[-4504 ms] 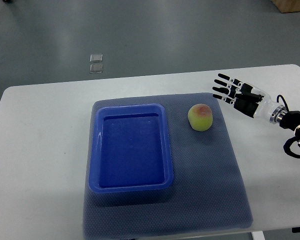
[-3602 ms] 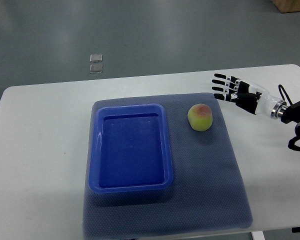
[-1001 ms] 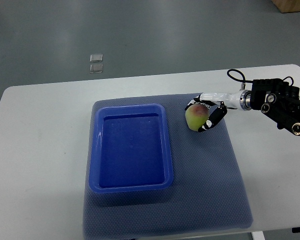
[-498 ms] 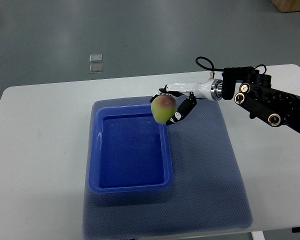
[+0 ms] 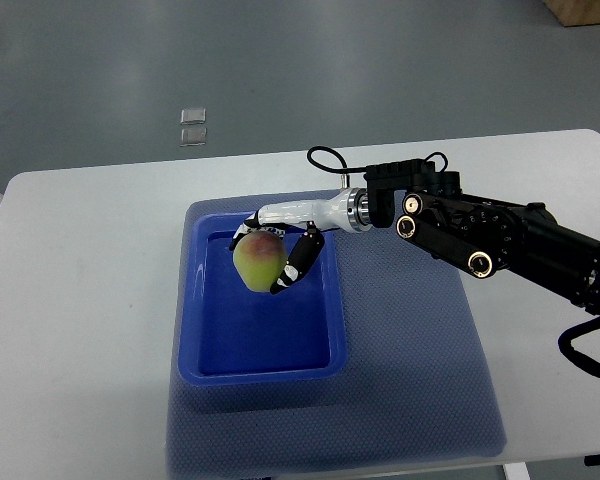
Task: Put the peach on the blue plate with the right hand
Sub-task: 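Lift the peach with the right hand and carry it over the blue tray, then lower the peach into the tray and open the right hand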
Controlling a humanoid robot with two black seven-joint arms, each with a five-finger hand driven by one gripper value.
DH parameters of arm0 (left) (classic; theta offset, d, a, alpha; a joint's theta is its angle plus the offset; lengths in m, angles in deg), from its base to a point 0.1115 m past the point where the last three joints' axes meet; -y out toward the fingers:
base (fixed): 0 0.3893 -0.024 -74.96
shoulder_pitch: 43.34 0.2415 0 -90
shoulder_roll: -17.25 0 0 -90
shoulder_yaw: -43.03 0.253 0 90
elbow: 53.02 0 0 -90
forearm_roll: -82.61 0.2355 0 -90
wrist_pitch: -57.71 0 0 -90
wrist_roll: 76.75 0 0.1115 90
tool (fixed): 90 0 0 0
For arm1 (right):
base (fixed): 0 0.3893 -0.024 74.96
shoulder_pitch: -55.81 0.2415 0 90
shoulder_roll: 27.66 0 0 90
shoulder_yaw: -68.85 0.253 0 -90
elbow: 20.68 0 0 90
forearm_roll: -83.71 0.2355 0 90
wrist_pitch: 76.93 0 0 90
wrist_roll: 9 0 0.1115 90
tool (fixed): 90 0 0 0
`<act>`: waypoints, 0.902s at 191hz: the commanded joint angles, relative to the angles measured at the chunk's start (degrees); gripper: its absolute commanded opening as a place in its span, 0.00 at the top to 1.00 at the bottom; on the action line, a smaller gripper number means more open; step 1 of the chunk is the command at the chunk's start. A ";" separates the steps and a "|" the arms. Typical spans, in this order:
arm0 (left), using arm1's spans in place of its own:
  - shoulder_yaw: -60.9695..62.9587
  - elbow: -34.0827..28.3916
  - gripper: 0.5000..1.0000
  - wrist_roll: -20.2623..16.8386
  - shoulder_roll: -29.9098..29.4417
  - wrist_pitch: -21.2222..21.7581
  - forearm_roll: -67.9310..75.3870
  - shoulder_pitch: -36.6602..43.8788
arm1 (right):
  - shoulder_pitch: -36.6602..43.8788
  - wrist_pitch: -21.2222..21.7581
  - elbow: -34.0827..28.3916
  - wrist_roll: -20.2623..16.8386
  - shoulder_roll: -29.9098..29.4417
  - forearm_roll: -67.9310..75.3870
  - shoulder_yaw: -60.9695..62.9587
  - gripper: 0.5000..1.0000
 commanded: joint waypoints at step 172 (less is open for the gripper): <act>0.18 -0.08 0.00 0.61 0.00 -0.61 0.02 0.03 | -0.44 -0.18 0.61 -0.71 0.12 -0.16 -3.35 0.14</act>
